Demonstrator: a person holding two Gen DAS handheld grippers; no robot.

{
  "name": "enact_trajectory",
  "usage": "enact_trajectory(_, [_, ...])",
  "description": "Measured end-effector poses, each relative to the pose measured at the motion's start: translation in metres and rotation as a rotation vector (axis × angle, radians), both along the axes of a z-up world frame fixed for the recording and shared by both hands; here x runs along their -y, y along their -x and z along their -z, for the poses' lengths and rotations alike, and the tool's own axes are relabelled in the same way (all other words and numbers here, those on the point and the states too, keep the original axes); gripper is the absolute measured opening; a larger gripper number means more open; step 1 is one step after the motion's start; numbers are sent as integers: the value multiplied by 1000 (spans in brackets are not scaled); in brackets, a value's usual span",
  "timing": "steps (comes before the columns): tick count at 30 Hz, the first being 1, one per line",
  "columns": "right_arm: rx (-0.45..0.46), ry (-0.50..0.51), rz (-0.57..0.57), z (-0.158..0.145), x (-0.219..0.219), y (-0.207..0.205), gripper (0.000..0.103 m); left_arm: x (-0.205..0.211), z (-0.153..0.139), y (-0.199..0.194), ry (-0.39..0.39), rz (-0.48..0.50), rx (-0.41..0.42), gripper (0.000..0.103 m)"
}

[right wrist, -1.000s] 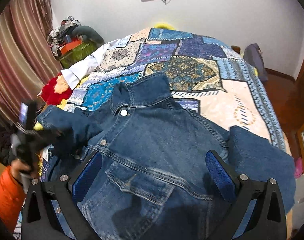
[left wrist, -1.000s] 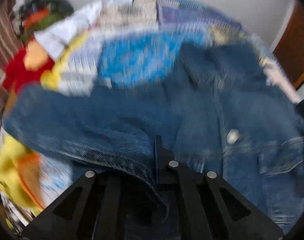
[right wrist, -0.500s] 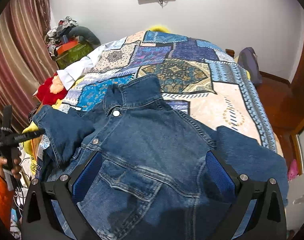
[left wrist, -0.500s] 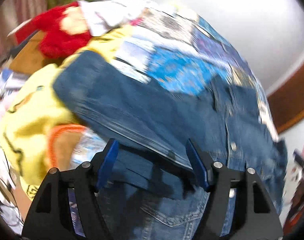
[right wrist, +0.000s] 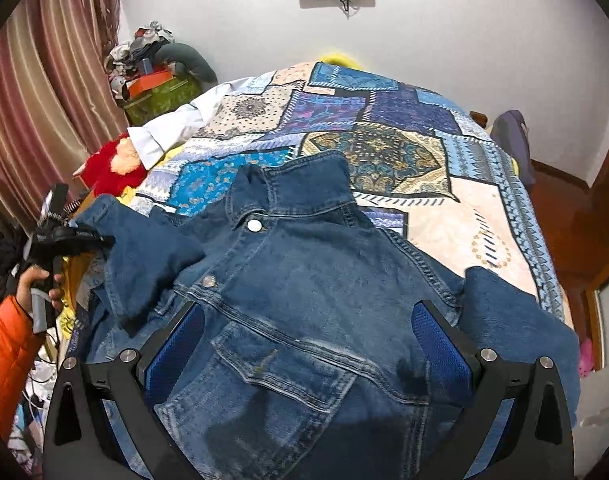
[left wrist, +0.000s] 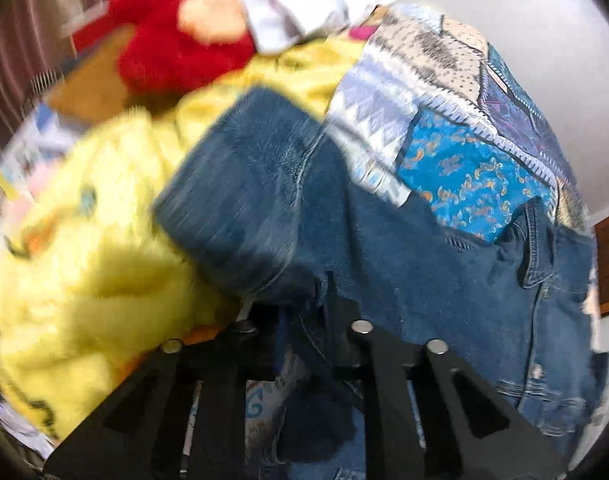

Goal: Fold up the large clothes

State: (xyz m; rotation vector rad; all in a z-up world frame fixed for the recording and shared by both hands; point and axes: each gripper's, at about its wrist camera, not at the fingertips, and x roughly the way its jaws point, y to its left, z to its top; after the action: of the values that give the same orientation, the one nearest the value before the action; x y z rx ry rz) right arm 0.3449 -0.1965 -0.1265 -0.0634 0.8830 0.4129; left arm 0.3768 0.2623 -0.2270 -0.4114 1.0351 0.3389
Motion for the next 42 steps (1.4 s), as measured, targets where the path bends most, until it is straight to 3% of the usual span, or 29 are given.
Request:
enact_trajectory(3, [4, 16, 17, 2, 8, -1, 103, 31, -39, -1, -137, 61, 79, 11])
enact_trajectory(6, [-4, 6, 41, 3, 17, -4, 103, 66, -80, -1, -212, 133, 176, 11])
enact_trajectory(8, [-15, -28, 60, 1, 25, -5, 103, 102, -110, 1, -241, 217, 258, 11])
enact_trajectory(12, [-25, -94, 85, -4, 38, -4, 103, 168, -141, 4, -244, 399, 344, 11])
enact_trajectory(17, [-27, -137, 114, -13, 56, 2, 103, 245, -120, 12, -185, 620, 311, 11])
enact_trajectory(23, [-78, -165, 115, -12, 72, 10, 103, 318, -63, 38, -117, 892, 135, 11])
enact_trajectory(27, [-124, -188, 102, -5, 72, 10, 103, 336, -45, 56, -109, 977, 49, 18])
enact_trajectory(29, [-152, -205, 104, 0, 71, 7, 103, 333, -50, 64, -131, 990, 51, 31])
enact_trajectory(31, [-184, -225, 102, 4, 70, 2, 103, 322, -61, 72, -135, 974, 80, 66])
enact_trajectory(33, [-215, -246, 102, 9, 68, -4, 103, 301, -77, 76, -149, 929, 135, 76])
enact_trajectory(38, [-302, -265, 104, 26, 57, -20, 103, 233, -95, 72, -234, 758, 178, 85])
enact_trajectory(42, [-365, -265, 75, 42, 46, -27, 98, 164, -82, 63, -290, 569, 121, 86])
